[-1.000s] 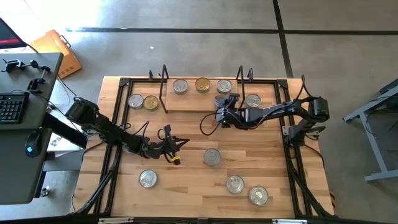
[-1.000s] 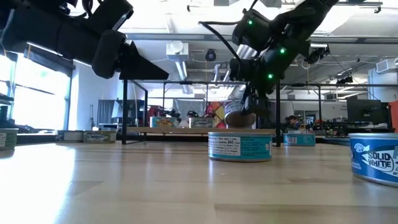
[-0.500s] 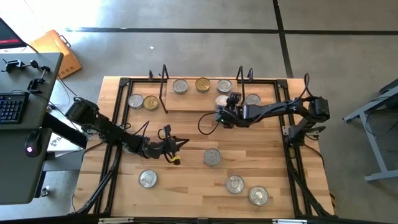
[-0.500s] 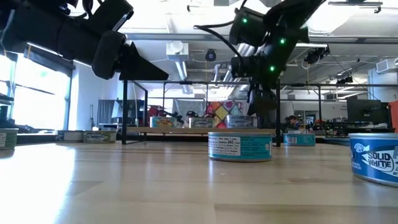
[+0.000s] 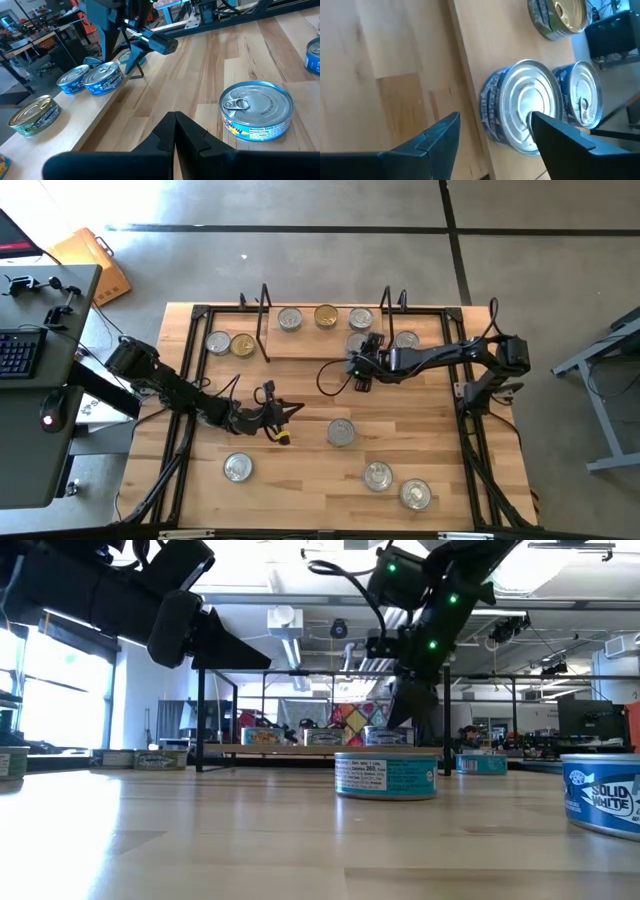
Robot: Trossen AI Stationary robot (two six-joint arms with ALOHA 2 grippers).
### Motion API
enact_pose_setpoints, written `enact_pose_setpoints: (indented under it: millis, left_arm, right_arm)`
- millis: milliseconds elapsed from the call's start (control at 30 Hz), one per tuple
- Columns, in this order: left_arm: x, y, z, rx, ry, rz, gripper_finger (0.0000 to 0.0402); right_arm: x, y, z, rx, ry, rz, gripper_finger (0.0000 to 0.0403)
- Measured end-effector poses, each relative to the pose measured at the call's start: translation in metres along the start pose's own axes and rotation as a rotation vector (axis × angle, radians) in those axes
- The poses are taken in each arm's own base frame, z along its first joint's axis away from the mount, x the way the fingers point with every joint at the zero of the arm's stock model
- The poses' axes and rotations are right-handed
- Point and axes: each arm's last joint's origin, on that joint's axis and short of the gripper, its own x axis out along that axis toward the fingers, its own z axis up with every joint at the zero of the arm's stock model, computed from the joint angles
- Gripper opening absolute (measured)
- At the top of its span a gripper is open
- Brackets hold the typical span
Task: Stack canned seafood by type on shelf
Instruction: Put the blue tuna can on the shelf aligned with the other blue tuna can
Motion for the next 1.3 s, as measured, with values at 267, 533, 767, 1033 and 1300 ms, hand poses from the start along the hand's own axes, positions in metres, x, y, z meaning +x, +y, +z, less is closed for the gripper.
enact_pose_setpoints:
  millis: [267,533,767,1033,1300]
  left_arm:
    - [0.000,0.000,0.000,-0.003,0.000,0.000,0.0000]
    - [0.000,0.000,0.000,-0.003,0.000,0.000,0.0000]
    - [0.000,0.000,0.000,-0.003,0.000,0.000,0.0000]
    - [0.000,0.000,0.000,-0.007,0.000,0.000,0.0000]
    - [0.000,0.000,0.000,-0.008,0.000,0.000,0.0000]
  right_arm:
    - [0.006,-0.011,-0.002,0.029,0.024,-0.080,0.0213]
    - [0.006,-0.016,-0.005,0.076,0.062,-0.182,0.0210]
    - [0.002,-0.001,-0.003,0.016,0.021,0.036,0.0210]
    - [0.007,-0.012,-0.005,0.028,0.046,-0.035,0.0210]
    - [0.011,-0.023,-0.011,0.034,0.113,-0.175,0.0210]
